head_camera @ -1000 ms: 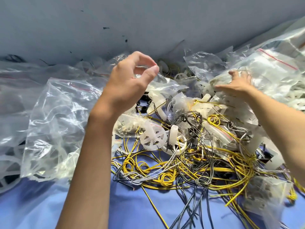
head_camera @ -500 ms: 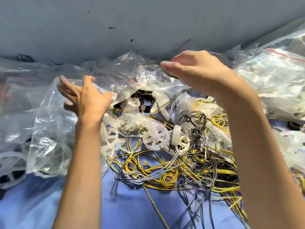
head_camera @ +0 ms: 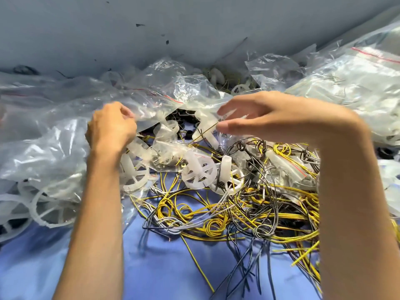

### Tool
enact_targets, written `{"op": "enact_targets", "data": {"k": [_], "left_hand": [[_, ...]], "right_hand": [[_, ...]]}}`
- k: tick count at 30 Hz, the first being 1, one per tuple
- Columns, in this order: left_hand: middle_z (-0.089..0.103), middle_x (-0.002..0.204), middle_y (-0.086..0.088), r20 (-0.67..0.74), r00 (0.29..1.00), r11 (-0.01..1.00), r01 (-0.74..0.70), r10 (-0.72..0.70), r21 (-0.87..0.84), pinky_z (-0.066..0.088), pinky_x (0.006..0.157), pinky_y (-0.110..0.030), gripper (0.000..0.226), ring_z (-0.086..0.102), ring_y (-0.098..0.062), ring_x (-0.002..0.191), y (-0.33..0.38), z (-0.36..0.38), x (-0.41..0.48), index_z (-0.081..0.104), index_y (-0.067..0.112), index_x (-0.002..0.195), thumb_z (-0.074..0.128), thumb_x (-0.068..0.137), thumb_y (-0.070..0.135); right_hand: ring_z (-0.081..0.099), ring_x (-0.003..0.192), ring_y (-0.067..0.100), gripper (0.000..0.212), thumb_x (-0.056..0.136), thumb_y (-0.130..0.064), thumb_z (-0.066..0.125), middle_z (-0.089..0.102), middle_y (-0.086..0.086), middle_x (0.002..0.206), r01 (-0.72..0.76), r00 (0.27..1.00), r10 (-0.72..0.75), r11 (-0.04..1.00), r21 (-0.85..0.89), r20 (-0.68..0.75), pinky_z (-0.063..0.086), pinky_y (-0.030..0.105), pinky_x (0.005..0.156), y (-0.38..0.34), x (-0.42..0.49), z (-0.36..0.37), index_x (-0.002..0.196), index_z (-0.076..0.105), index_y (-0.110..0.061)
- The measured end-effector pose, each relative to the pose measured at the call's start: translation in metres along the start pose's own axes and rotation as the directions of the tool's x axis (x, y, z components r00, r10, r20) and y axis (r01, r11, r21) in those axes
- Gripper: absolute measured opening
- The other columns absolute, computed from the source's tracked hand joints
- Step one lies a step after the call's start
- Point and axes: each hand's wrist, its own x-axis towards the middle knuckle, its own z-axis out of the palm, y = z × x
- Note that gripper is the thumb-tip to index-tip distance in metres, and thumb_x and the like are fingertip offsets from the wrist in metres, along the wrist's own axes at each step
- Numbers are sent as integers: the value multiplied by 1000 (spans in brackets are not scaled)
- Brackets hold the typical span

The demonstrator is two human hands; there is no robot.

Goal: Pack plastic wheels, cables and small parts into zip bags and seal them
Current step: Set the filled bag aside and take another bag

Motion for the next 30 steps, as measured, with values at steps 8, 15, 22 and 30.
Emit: {"op": "enact_targets", "data": {"k": [8, 15, 22, 30], "left_hand": [[66, 84, 6, 222, 679, 656, -489, 700, -575, 52, 83, -19, 20, 61, 1, 81, 70, -39, -51, 62, 24, 77, 71, 80, 6], [63, 87, 5, 298, 587, 639, -544, 753, -544, 51, 86, -30, 14, 59, -3, 84, 88, -34, -70, 59, 26, 76, 63, 74, 13], [67, 74, 6, 173, 838, 753, -351, 518, -557, 48, 58, -21, 28, 67, -5, 61, 97, -30, -65, 50, 25, 75, 56, 81, 52], [57, 69, 11, 15, 910, 821, -367, 414, -437, 36, 47, -6, 17, 56, -4, 60, 92, -29, -59, 56, 26, 78, 51, 80, 10]], "right_hand": [[71, 88, 16, 32, 97, -44, 42, 68, 1, 105, 54, 988, 19, 882, 468, -151, 55, 36, 82, 1, 13, 9, 99, 62, -20], [60, 62, 13, 23, 89, 0, 53, 65, 12, 86, 129, 934, 137, 731, 670, -329, 53, 19, 56, 3, 23, 9, 102, 63, -17], [52, 60, 14, 41, 82, 11, 58, 60, 10, 75, 226, 947, -9, 731, 644, -322, 47, 19, 56, -1, 20, 11, 116, 55, -11], [63, 56, 8, 25, 74, 3, 58, 55, -6, 59, 192, 910, 34, 849, 492, -413, 60, 35, 71, 2, 25, 13, 79, 66, -20]]}}
